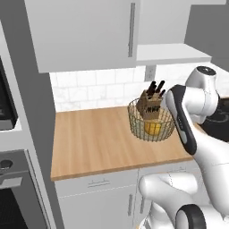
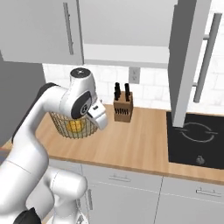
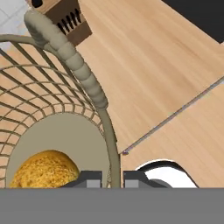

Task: Open the cabinet, pick up the bread from the cabinet and place it in the basket. Then move the basket to the dining counter.

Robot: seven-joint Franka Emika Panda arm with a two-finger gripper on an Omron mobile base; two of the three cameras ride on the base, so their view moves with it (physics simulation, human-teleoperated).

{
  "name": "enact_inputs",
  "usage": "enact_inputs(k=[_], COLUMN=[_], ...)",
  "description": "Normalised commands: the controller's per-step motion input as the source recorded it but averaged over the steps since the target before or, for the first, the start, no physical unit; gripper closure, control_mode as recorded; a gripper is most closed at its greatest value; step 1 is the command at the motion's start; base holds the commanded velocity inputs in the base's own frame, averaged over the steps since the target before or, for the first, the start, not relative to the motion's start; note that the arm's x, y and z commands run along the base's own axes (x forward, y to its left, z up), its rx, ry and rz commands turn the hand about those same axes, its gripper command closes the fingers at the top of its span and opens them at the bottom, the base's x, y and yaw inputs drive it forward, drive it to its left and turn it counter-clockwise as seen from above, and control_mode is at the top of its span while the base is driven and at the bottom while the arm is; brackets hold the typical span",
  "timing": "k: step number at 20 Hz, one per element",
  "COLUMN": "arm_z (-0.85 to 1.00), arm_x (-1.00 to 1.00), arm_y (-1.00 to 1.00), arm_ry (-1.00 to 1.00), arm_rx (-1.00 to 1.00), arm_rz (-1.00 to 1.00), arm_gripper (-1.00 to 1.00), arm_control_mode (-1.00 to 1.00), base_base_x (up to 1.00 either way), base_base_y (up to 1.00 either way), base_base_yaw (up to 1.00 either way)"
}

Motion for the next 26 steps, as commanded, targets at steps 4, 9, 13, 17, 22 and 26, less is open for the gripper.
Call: enact_inputs(k=[4,9,13,17,22,26], arm_z=[0.00,0.00,0.00,0.00,0.00,0.00], arm_x=[0.00,0.00,0.00,0.00,0.00,0.00], arm_y=[0.00,0.00,0.00,0.00,0.00,0.00], arm_ry=[0.00,0.00,0.00,0.00,0.00,0.00], arm_rx=[0.00,0.00,0.00,0.00,0.00,0.00], arm_rz=[0.00,0.00,0.00,0.00,0.00,0.00], arm_gripper=[1.00,1.00,1.00,1.00,1.00,1.00], arm_control_mode=[1.00,1.00,1.00,1.00,1.00,1.00], base_base_x=[-0.78,-0.20,-0.15,-0.13,-0.13,0.00], base_base_y=[0.28,0.23,0.00,0.00,0.00,0.00], base_base_yaw=[0.52,1.00,1.00,1.00,1.00,1.00])
